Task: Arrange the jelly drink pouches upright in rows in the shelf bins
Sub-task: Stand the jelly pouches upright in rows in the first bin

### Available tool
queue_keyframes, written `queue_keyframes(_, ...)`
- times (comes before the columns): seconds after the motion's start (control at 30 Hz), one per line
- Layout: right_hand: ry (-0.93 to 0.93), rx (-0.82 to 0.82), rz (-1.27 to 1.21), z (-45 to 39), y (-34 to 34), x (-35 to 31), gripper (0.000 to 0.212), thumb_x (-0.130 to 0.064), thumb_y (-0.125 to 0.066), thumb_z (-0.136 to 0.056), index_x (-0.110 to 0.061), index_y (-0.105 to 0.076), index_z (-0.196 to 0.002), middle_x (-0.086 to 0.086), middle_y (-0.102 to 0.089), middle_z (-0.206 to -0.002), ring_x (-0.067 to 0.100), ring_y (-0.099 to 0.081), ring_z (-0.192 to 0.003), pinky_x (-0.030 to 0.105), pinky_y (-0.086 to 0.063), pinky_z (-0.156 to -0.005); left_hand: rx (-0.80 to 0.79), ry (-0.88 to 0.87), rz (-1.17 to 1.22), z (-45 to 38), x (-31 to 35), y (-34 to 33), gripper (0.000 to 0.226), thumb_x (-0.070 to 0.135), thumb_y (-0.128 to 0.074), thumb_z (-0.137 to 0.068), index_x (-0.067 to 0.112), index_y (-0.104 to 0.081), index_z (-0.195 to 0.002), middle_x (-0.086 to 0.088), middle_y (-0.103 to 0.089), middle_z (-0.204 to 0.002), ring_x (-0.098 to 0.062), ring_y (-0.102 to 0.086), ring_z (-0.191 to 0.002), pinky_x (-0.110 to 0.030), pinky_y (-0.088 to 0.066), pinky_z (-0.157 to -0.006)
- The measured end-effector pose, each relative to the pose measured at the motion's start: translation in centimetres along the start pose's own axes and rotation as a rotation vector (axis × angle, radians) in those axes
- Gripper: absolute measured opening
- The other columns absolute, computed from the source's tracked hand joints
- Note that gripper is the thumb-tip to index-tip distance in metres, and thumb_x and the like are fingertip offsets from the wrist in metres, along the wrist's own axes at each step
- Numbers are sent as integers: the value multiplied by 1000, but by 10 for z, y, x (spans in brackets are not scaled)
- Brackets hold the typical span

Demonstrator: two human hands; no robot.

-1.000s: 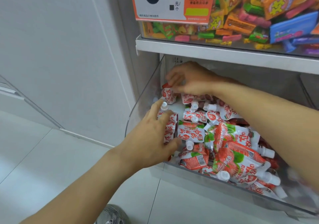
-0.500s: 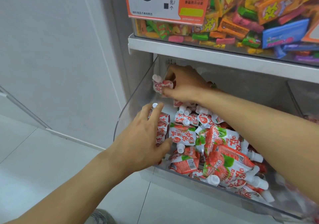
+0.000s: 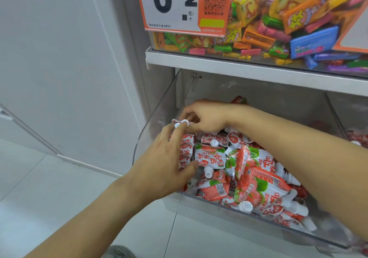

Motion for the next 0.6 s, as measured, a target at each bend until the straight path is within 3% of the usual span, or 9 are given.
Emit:
queue_keyframes(0.1,-10,-30,2,-1,-5,0,38,-28,-65,-94,-18,-57,-130,-2,-71,-119,14,-67,-102,36,-55,-92,-2,38,-22,0,-2,-1,88,54,-58,-85,32,-4,-150,13,-9,-153,-14,-40,-132,-17,-40,-95)
queue_keyframes(0.23,-49,-119,-13,0,0,4,58,-8,-71,-83,-18,-52,-137,-2,-70,-117,15,-65,-105,37,-54,-94,25,-12,-98,-11,6,3,86,50,-59,-85,41,-1,-148,7,-4,-159,-20,-28,-142,-30,-38,-106)
queue_keyframes(0.3,-40,-80,-69,4,14,7,58,-2,-72,-81,-18,-56,-134,-3,-72,-111,12,-67,-101,35,-56,-91,6,-51,-121,-17,9,2,78,48,-58,-86,39,-13,-150,5,-19,-154,-17,-31,-138,-29,-37,-106)
queue_keyframes(0.37,-4,115,-77,7,41,8,46,0,-69,-81,-16,-64,-124,-1,-73,-109,12,-68,-102,32,-56,-90,-3,-45,-171,-20,6,1,62,50,-54,-88,27,-35,-143,5,-31,-145,-15,-35,-131,-27,-39,-103)
queue_keyframes(0.43,1,202,90,9,51,10,46,-11,-74,-82,-19,-65,-126,0,-67,-122,15,-62,-113,30,-51,-95,1,-14,-192,-21,3,0,57,51,-53,-89,21,-42,-136,4,-33,-141,-15,-38,-128,-27,-42,-101)
queue_keyframes(0.53,-100,-29,356,7,23,26,63,-39,-79,-79,-24,-56,-136,-2,-58,-135,20,-57,-119,31,-47,-95,-1,-9,-181,-21,4,-2,57,51,-51,-91,23,-37,-139,5,-31,-143,-14,-37,-129,-27,-40,-102)
queue_keyframes(0.6,-94,-7,339,5,24,33,61,-44,-82,-76,-26,-61,-130,-4,-61,-130,19,-59,-115,29,-47,-92,1,-5,-170,-20,4,-1,58,51,-50,-91,25,-34,-141,5,-30,-146,-13,-37,-130,-27,-40,-103)
Point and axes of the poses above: each hand's wrist, its own z-axis away from the middle knuckle, its own y-axis out of the back of the hand, x = y × z, the point moved 8 cm from there along -z, towards the middle knuckle
